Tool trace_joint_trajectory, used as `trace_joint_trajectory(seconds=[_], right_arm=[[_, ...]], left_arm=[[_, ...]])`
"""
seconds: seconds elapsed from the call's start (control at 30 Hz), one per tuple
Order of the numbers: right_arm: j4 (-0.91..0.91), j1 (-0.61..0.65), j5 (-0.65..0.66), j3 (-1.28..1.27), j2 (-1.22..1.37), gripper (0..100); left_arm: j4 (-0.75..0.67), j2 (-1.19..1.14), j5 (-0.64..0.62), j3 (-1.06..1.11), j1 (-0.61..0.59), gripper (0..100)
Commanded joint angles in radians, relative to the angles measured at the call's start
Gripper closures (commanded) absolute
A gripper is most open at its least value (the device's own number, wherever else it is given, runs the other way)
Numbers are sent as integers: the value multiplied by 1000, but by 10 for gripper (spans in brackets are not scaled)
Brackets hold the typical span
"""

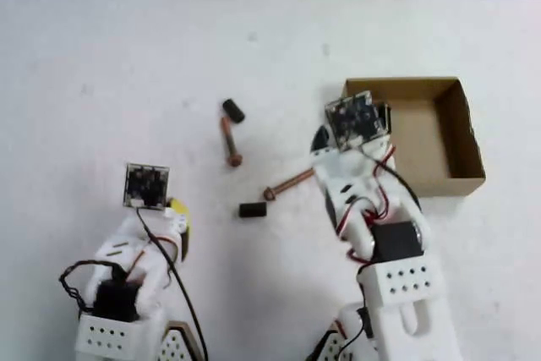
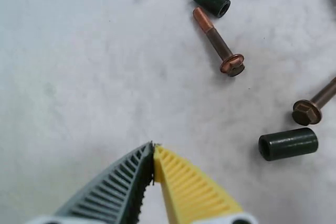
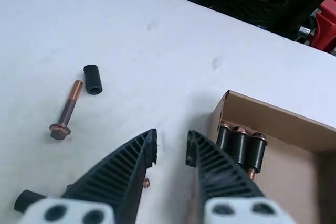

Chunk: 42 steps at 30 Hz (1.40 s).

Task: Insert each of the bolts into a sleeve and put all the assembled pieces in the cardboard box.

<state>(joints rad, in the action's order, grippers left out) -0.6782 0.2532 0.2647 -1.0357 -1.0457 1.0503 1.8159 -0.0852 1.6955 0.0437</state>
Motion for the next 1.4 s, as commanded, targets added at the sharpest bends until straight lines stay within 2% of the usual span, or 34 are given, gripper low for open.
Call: trace_joint_trajectory(seconds=[0.0, 0.1, 0.43, 0.7, 1.07, 1.37], right_arm=[[-7, 25, 12, -5, -28, 887], [-58, 51, 12, 9, -28, 854], [-88, 90, 18, 44, -28, 854], [-96, 142, 129, 44, -19, 854], [-61, 173, 183, 172, 303, 854], [-65, 289, 419, 284, 496, 854]], left_arm=[[6, 7, 8, -3, -10, 977], [6, 7, 8, -3, -10, 977], [20, 7, 8, -3, -10, 977], [20, 7, 8, -3, -10, 977], [21, 7, 8, -3, -10, 977], [40, 7, 9, -3, -13, 977]])
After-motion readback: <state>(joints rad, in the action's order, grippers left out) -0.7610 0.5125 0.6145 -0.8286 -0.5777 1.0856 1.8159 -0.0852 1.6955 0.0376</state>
